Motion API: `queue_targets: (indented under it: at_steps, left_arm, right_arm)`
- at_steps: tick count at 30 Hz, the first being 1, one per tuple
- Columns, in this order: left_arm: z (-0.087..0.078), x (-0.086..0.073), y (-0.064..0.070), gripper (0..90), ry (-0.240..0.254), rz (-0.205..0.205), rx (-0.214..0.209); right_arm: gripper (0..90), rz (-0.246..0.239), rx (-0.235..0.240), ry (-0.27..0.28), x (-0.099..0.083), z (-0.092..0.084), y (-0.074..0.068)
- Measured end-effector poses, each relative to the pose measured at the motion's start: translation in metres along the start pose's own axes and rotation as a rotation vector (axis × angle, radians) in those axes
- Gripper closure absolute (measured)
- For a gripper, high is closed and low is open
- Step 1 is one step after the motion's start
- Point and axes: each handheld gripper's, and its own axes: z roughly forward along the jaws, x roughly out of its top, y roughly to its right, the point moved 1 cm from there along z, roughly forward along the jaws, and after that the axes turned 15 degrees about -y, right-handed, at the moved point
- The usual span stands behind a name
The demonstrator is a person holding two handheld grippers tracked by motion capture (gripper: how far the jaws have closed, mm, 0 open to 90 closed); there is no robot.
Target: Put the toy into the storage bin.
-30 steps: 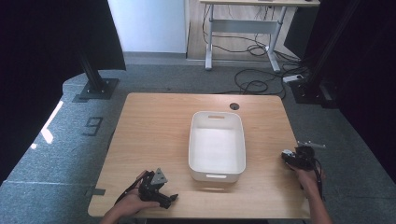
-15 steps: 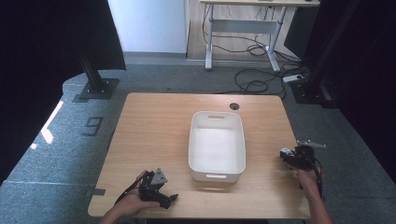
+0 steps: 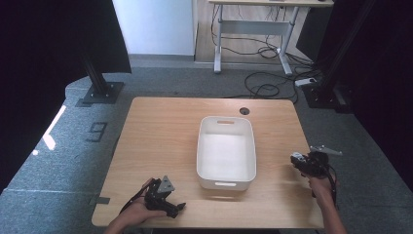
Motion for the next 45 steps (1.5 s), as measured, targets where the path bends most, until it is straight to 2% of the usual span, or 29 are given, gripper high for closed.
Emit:
queue_targets:
  at_steps: [15, 31, 45]
  left_arm:
    - [0.0, 0.0, 0.0, 0.0, -0.001, 0.0, 0.0]
    - [0.0, 0.0, 0.0, 0.0, -0.001, 0.0, 0.001]
    - [0.0, 0.0, 0.0, 0.0, -0.001, 0.0, 0.0]
  right_arm:
    - [50.3, -0.018, 0.038, 0.051, 0.004, -0.017, -0.012]
    - [50.2, -0.009, 0.064, 0.08, 0.006, -0.029, -0.013]
    - [50.2, -0.021, 0.069, 0.087, 0.009, -0.034, -0.02]
